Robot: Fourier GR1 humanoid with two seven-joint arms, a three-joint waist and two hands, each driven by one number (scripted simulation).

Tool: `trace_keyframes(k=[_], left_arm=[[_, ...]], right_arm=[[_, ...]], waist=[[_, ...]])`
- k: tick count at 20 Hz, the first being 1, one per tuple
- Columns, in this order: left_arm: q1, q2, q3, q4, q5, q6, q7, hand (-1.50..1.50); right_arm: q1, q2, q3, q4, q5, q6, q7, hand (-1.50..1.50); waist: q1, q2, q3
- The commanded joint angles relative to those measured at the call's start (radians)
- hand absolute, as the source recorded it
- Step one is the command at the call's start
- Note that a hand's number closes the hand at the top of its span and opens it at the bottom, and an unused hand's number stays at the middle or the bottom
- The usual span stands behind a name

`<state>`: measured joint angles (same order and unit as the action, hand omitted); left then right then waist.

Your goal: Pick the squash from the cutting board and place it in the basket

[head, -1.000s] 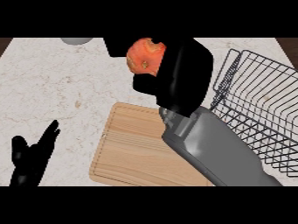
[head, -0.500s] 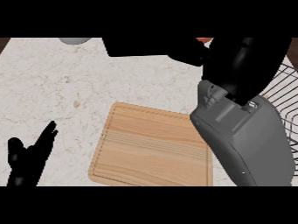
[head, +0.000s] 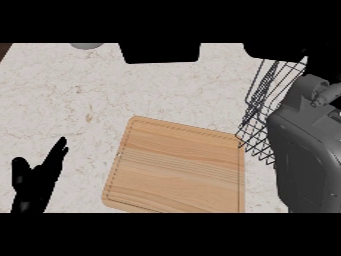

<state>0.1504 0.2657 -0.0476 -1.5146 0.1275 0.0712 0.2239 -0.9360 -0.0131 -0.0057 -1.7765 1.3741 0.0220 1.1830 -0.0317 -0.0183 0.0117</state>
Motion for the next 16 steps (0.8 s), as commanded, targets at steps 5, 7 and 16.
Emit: trace_keyframes(k=[5, 7, 16], left_arm=[[-0.012, -0.012, -0.007, 0.105, -0.006, -0.018, 0.035, 0.0], [0.059, 0.025, 0.012, 0.044, 0.021, -0.062, 0.021, 0.0], [-0.01, -0.033, -0.009, 0.106, -0.027, -0.004, 0.049, 0.0]], right_arm=[[0.079, -0.017, -0.153, -0.071, -0.046, 0.111, 0.026, 1.5], [0.151, -0.018, -0.189, -0.086, -0.058, 0.057, -0.017, 1.5], [0.292, 0.013, -0.326, -0.189, -0.225, -0.049, -0.114, 1.5]], waist=[[0.015, 0.017, -0.012], [0.029, 0.017, -0.011], [0.021, 0.019, -0.011]])
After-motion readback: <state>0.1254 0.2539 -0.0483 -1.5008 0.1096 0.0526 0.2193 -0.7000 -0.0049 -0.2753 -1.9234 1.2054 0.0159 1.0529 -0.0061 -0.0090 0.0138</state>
